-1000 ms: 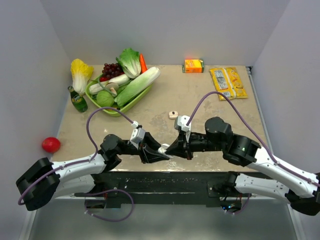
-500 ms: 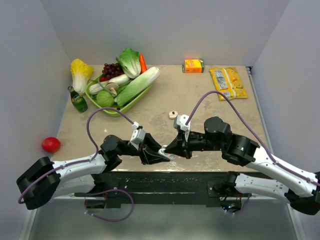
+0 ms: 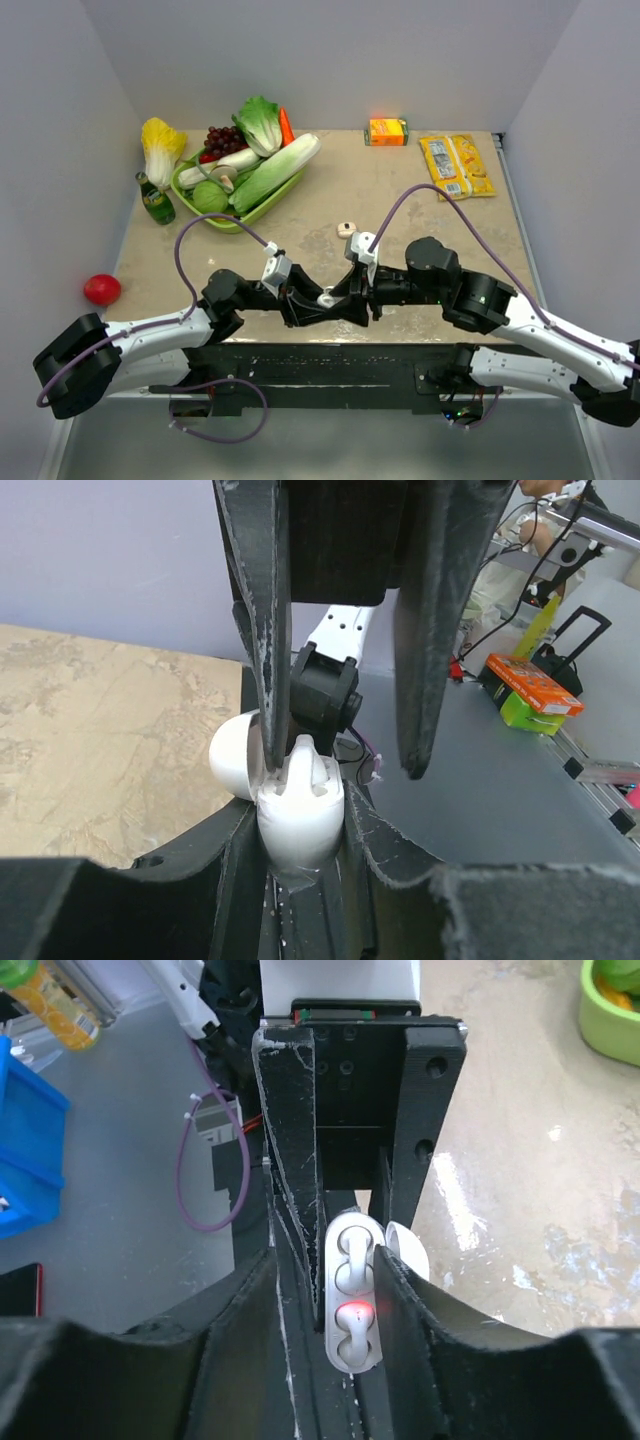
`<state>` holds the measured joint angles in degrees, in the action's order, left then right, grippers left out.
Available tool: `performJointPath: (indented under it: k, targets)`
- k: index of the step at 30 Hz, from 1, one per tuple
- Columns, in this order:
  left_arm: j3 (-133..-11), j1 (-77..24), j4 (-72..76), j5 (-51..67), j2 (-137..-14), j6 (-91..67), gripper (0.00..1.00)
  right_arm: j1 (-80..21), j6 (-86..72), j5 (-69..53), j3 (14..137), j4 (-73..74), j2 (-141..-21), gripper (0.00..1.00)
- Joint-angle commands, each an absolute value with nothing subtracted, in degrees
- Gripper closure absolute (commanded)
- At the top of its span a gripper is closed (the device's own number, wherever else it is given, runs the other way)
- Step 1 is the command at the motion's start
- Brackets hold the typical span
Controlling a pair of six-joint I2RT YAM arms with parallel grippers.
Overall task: Insert the wireless bluetooth earbuds into the charging case
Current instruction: Place the earbud in the charging case, then close the charging case.
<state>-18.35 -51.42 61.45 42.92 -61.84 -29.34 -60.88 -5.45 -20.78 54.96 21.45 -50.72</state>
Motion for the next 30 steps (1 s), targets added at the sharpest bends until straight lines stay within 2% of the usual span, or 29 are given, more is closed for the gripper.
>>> performJointPath:
  k: [1,6,8,9,10,12,13,15,30]
  targets:
    - [-19.78,-51.77,64.60,42.54,-61.79,-28.39,1.00,-60.82,-8.17,-13.20,56.95,17.67,-46.95,0.49]
    - [-18.20,-51.77,65.21,41.22,-61.61,-28.30,1.00,-60.73,-10.45,-3.19,58.45,14.86,-42.37,0.48]
    - [-17.84,-51.77,65.65,40.78,-61.17,-28.48,1.00,-60.82,-11.95,4.46,58.01,15.03,-41.84,0.53]
    - [-17.41,-51.85,66.00,40.35,-60.48,-28.48,1.00,-60.82,-12.48,6.74,58.01,16.68,-42.27,0.57]
    - [-17.23,-51.94,66.01,39.56,-60.12,-28.22,1.00,-60.82,-13.70,10.68,58.01,17.83,-42.97,0.69]
    - [-16.88,-52.12,66.01,38.76,-58.98,-27.69,1.00,-60.82,-14.76,12.39,58.01,20.11,-45.35,0.82]
    - [-16.70,-52.12,65.83,37.72,-58.63,-26.99,1.00,-60.82,-15.29,12.04,57.57,20.30,-46.13,0.94]
    - [-16.44,-52.21,65.22,36.39,-57.66,-26.19,1.00,-60.82,-15.73,9.77,56.87,19.61,-47.10,1.00]
    - [-16.26,-52.21,65.04,31.82,-56.60,-24.87,1.00,-60.82,-13.89,-4.56,57.83,20.21,-51.94,1.00]
